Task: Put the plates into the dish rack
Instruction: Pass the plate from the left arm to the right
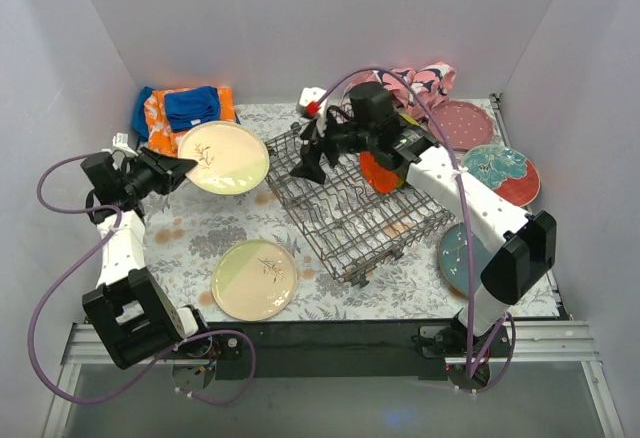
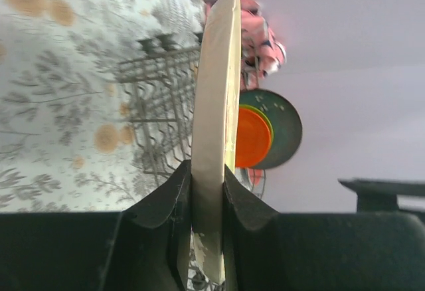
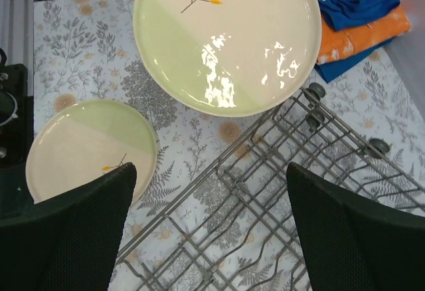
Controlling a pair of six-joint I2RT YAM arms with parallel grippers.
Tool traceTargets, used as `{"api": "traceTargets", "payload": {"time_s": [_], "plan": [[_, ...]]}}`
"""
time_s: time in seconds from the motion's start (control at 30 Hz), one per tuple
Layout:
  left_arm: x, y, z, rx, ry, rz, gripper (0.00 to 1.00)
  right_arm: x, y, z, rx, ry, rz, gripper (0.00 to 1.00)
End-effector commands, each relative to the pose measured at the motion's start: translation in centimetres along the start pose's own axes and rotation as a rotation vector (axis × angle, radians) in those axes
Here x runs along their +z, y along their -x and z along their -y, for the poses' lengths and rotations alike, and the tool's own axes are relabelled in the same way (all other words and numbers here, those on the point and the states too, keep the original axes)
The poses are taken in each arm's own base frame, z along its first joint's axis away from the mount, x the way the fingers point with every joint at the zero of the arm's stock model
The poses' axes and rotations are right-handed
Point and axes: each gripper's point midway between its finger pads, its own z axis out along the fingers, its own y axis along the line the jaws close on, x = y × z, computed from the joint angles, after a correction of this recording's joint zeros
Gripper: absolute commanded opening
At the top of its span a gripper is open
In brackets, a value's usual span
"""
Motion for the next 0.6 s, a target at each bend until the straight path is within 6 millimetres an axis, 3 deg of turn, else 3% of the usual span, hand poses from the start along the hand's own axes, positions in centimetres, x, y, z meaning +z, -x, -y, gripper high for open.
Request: {"api": "traceTargets", "payload": {"time_s": [0.0,0.17,0.33,0.47,0.57], "plan": [[-1.3,-2.2,9.2,0.192,-0.293,-0.106,0.00,-3.5,0.0,0.6,0.243,0.024,0.044,0.98],[-1.7,-4.0,12.4,0.224,-0.396,-0.150,0.00,-5.3,-0.9,3.2,0.425,-0.054,0.083,0.98],[-0.7,-7.9,14.4,0.238,-0.485,-0.253,0.00,-7.7,-1.9,5.8,0.613,-0.156,0.124,0.98],[-0.2,-10.0,15.4,0.222,-0.532,-0.288,0.00,-8.8,-3.5,4.9,0.768,-0.097,0.128,0.98],[0.2,-11.7,16.1,0.224,-0.561,-0.326,0.00,-9.3,-3.7,4.2,0.816,-0.076,0.138,0.98]]}}
